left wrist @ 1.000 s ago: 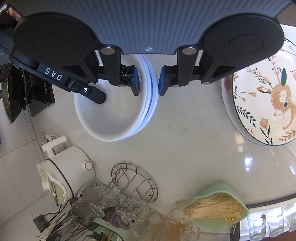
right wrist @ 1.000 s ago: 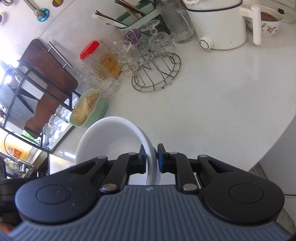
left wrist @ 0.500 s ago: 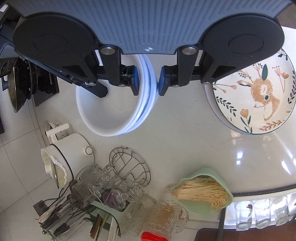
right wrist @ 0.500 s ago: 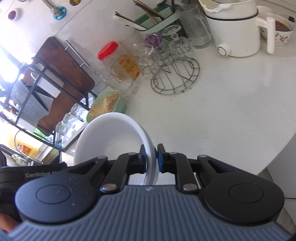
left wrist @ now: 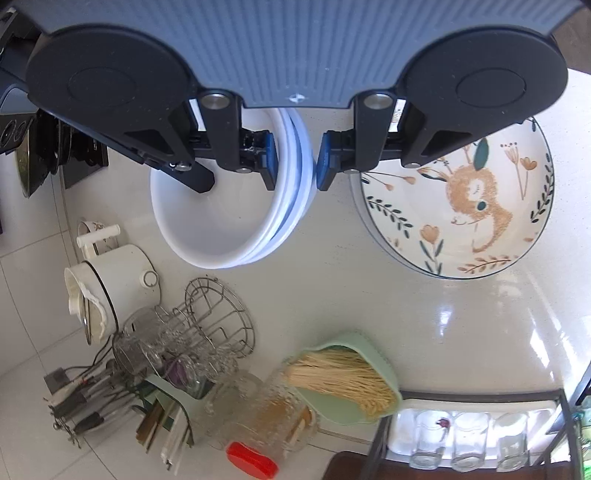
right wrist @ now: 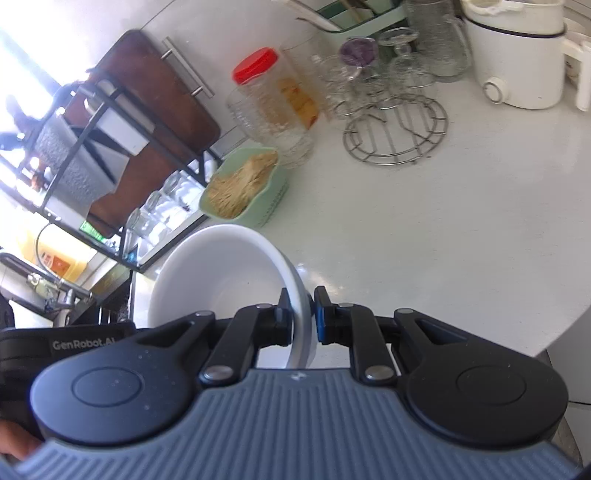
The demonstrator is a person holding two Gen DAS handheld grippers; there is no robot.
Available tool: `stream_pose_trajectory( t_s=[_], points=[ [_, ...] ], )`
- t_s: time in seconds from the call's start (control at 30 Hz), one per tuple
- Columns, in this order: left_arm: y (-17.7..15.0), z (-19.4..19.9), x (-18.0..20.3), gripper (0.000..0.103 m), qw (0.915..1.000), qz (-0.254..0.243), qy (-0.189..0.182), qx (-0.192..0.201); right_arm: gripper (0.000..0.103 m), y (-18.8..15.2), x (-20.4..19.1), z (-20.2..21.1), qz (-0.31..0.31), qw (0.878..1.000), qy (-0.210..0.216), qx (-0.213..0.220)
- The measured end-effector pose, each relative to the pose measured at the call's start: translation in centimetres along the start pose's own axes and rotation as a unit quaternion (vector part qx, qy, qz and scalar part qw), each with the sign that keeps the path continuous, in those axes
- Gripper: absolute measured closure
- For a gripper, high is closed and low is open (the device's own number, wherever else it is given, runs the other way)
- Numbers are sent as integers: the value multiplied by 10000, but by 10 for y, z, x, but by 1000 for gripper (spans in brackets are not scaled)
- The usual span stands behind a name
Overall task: Organize plates and bowls
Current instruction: 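Carry the ceramic bowl over the deer-print plate stack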
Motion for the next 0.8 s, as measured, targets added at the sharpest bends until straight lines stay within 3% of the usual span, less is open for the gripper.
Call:
stream_pose_trajectory(
  t_s=[0.37,0.8],
  points=[
    [-4,20,-42,78,9997,140,133,180,87,-16,-37,-17,427,9988,67,-249],
    [-23,43,-104,78,9952,760,406,463,87,-42,-85,-52,956,9926,222,-714]
  ],
)
Point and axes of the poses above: each gripper's, at about its wrist camera, not at the fingertips, and z roughly against the way its jaws point, x to its right, y to its top, the point moved 2 cm from there along -z, roughly the way its jaws point, and after that the axes turned 7 degrees about -z, right-handed, at the moved point
